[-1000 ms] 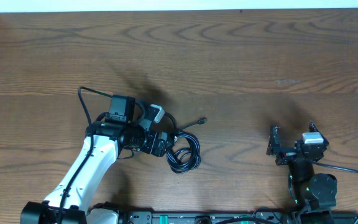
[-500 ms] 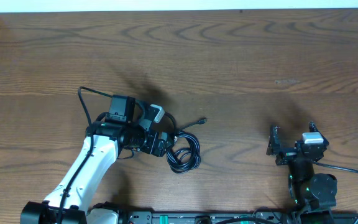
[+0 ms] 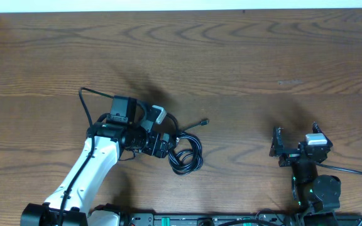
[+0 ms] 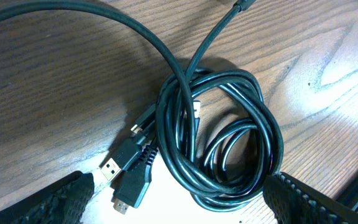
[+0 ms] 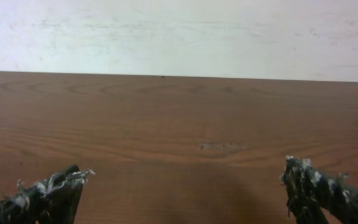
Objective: Untangle cables
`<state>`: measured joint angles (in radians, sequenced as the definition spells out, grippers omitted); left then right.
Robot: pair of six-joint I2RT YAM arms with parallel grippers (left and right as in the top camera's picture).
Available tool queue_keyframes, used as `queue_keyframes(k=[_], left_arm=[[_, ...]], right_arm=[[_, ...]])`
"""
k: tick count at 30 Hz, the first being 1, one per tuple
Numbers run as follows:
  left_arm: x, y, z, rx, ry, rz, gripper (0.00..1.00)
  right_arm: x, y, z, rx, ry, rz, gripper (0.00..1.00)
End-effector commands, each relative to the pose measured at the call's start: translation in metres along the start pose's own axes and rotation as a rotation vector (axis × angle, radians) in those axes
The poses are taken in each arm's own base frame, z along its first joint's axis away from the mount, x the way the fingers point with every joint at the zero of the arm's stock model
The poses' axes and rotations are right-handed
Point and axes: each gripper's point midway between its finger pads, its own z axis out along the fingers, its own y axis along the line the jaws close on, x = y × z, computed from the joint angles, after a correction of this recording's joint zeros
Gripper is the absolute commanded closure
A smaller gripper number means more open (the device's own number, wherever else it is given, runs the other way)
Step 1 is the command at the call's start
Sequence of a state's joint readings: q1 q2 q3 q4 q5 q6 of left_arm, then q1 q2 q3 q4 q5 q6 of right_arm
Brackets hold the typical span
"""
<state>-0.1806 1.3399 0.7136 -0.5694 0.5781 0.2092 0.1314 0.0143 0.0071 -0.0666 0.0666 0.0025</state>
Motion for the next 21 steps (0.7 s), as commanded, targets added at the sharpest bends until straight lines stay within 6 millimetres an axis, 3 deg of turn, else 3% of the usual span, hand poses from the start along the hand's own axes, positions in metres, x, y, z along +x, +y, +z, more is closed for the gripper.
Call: queue_keyframes(k=[1,11,16,21], left_arm=[[-0.002,0.0,0.0,0.001,0.001,-0.002,0.09],[0.001,0.001,0.007,-0.042,0.033,0.031,0.09],[0.006,-0.003,0.018,-0.124,0.079,0.113,0.09],[0.006,0.006,0.021,-0.258,0.089,0.101,0.09]], right_arm=[[0.0,0.001,0.0,-0.007,-0.003,-0.015,0.01],[0.0,0.001,0.0,-0.007,-0.003,-0.015,0.01],[0.0,0.001,0.0,-0.007,-0.003,-0.015,0.01],[0.0,0.001,0.0,-0.007,-0.003,-0.015,0.01]])
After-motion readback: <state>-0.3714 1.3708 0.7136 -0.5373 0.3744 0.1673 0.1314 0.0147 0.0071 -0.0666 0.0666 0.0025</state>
